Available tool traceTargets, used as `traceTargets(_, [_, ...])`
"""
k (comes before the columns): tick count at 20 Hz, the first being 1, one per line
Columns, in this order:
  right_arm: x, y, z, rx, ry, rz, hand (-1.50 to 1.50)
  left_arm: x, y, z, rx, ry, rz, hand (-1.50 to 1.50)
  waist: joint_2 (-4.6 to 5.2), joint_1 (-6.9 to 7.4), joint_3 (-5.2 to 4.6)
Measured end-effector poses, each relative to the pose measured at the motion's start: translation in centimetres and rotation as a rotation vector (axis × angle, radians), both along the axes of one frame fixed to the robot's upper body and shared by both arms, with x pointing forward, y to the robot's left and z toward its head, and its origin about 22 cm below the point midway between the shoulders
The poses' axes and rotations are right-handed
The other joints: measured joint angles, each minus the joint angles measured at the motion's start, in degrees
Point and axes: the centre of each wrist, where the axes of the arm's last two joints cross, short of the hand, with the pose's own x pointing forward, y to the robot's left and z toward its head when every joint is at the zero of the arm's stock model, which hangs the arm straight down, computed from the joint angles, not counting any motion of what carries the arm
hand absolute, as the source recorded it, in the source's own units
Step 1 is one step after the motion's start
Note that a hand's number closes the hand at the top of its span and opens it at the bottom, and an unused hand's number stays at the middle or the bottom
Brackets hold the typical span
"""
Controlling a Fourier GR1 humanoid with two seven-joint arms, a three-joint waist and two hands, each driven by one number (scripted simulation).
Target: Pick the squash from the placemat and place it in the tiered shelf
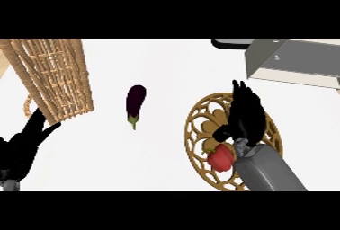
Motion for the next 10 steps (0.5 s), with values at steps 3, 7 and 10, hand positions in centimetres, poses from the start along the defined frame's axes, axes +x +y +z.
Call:
traceTargets(3, [-0.1, 1.0, 1.8, -0.073, 0.098, 0.022, -1.50, 0.2, 0.2, 0.1, -0.002, -0.004, -0.002, 0.00, 0.15, 0.10, 0.09])
traceTargets(7, [0.1, 1.3, 3.2, -0.128, 0.163, 0.046, -1.50, 0.5, 0.2, -0.1, -0.002, -0.011, -0.002, 0.00, 0.38, 0.30, 0.19])
traceTargets(10, [0.6, 0.8, 3.7, -0.149, 0.196, 0.043, -1.50, 0.3, 0.1, -0.2, -0.008, -0.012, -0.009, 0.00, 0.50, 0.59, 0.24])
